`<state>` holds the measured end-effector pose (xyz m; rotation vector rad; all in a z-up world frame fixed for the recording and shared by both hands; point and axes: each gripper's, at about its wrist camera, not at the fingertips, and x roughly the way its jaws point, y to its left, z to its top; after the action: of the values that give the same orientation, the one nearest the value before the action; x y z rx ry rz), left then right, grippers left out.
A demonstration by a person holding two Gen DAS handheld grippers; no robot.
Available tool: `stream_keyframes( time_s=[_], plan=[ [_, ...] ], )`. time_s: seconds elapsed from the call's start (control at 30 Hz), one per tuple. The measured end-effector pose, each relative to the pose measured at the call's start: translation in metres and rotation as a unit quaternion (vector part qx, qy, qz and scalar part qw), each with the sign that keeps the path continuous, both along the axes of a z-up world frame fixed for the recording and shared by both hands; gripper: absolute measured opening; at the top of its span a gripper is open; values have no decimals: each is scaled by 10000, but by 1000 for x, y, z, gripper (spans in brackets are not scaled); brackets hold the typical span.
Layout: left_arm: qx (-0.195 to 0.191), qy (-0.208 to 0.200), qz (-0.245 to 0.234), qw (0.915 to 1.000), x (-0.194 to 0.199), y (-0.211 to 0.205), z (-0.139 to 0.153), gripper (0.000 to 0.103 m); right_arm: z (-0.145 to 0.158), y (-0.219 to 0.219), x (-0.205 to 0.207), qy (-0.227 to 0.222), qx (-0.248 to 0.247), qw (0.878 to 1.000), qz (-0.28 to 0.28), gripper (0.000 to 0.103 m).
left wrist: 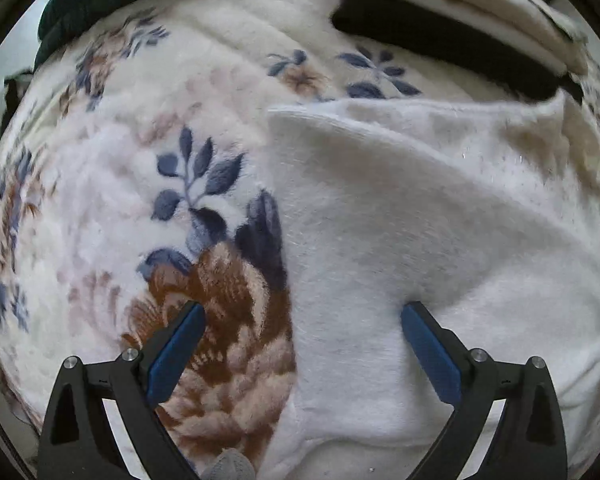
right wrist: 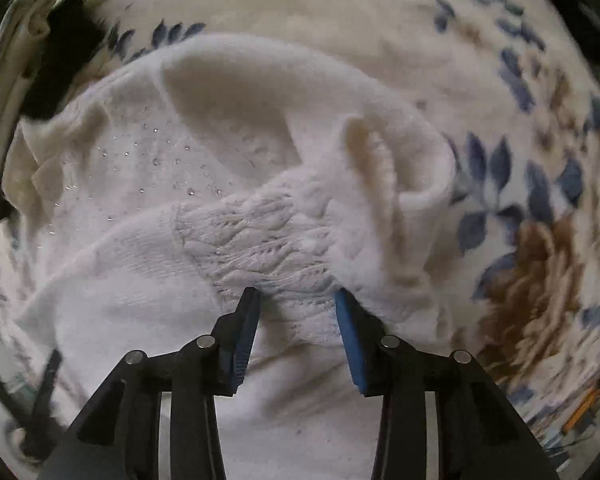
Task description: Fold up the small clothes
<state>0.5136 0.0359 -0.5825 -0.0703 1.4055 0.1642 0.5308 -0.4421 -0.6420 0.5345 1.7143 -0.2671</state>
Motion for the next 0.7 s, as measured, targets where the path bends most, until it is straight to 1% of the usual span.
stream_keyframes(
  time_s=[0.03,0.07,0.1,0.13,0.17,0.27,0.33,0.37,0.47,0.53,0.6,0.67,0.7],
  plan=[
    [8,-93,11,10000,-1,0,7,101,9,-1,1,-68,66,9999,64,48],
    [-10,-278,-23,9996,-2,-1,22,100,25,-1,1,-177,56,9997,176,54],
    [-83,-417,-60,9991,-5,-3,34,100,41,-4,-1,-303,24,9993,208,70],
    [-129,-506,-92,9986,-7,-6,43,100,58,-7,-4,-449,44,9987,221,78],
    [-162,-609,-147,9979,-11,-10,55,100,77,-12,-10,-578,127,9979,252,79],
    [-270,-773,-314,9961,-27,-32,89,100,117,-27,-28,-638,202,9971,360,79],
    [-289,-816,-450,9952,-42,-51,108,100,133,-39,-39,-619,237,9969,428,79],
    [-324,-832,-556,9945,-55,-68,119,100,141,-49,-44,-586,252,9969,458,79],
    [-379,-783,-873,9924,-85,-114,134,100,155,-78,-68,-451,333,9963,657,79],
    [-437,-648,-1124,9906,-113,-154,134,100,159,-107,-85,-334,396,9958,757,79],
    [-557,-367,-1382,9882,-152,-207,123,100,157,-133,-99,-199,411,9955,836,79],
    [-690,-49,-1513,9861,-182,-247,106,100,150,-159,-104,-142,410,9943,976,78],
    [-883,227,-1547,9838,-204,-276,89,100,146,-168,-103,-163,384,9936,1051,72]
  ],
)
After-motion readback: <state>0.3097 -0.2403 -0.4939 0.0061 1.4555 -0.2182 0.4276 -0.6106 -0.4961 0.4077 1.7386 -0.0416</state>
